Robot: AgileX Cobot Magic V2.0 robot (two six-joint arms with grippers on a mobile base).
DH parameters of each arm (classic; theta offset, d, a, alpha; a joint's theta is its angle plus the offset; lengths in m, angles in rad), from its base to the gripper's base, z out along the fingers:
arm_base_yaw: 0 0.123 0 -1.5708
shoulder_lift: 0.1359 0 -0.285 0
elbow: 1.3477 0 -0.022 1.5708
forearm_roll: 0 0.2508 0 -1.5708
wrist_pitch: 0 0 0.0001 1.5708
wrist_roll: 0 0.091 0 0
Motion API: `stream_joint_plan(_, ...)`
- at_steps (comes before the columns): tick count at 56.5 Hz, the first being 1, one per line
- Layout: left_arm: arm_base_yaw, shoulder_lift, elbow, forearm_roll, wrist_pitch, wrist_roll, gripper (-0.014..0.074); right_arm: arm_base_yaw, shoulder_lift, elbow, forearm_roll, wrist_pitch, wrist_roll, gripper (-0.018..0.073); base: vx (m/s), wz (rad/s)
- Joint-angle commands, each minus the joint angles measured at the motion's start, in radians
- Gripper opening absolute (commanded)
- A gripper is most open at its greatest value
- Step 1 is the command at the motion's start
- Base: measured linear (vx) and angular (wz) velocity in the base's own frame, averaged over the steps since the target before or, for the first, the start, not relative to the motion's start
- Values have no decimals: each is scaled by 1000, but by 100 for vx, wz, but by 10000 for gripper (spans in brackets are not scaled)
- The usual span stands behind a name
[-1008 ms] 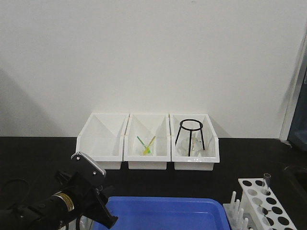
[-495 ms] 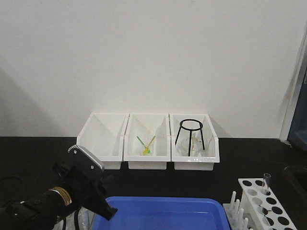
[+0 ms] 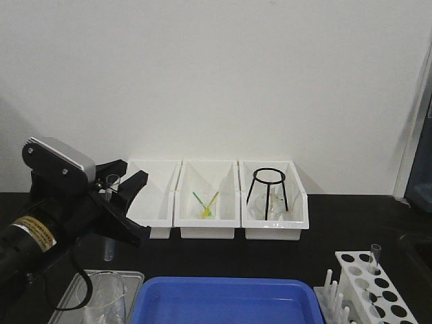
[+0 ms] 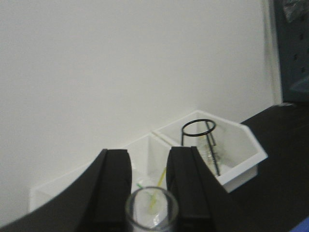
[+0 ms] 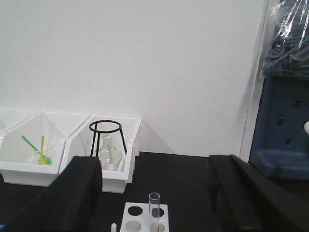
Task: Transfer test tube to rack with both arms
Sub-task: 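Carry the tube toward the right gripper and close the right gripper on it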
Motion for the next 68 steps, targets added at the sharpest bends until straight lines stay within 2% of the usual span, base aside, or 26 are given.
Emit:
stream_joint_plan(1,-10,-30,-32,182,-102,-239,-8,-5,-2,-31,-8,-83,-5,502,0,0)
stream_joint_plan(4,-10,-20,-32,316,-142,-372,-8,-5,-2,-31,-8,-79,-3,502,0,0)
stream_joint_plan(8,-10,1,-32,457,-216,-492,-8,-4,2,-31,-8,-62,6,502,0,0)
stream_joint_plan(12,-10,30,-32,547,-290,-561,-8,-4,14,-31,-21,-44,58,502,0,0)
stream_joint_plan(15,-10,59,-32,577,-331,-589,-8,-4,30,-31,-74,-34,119,502,0,0)
stream_joint_plan(21,-30,104,-32,563,-366,-607,-8,28,73,-31,-258,-47,261,502,0,0)
stream_joint_plan(29,-77,168,-53,555,-383,-608,-8,156,175,-31,-544,-140,489,502,0,0)
stream_joint_plan(36,-130,220,-105,555,-389,-637,-8,261,301,-31,-673,-306,576,502,0,0)
stream_joint_plan(41,-163,251,-149,552,-389,-655,-8,303,401,-31,-673,-450,571,502,0,0)
stream_joint_plan(50,-212,284,-191,553,-389,-661,-8,307,521,-31,-625,-606,552,502,0,0)
stream_joint_plan(56,-240,299,-195,554,-384,-660,-8,307,561,-31,-597,-645,495,502,0,0)
stream_joint_plan(68,-281,305,-195,555,-339,-660,-8,307,578,-31,-545,-658,444,502,0,0)
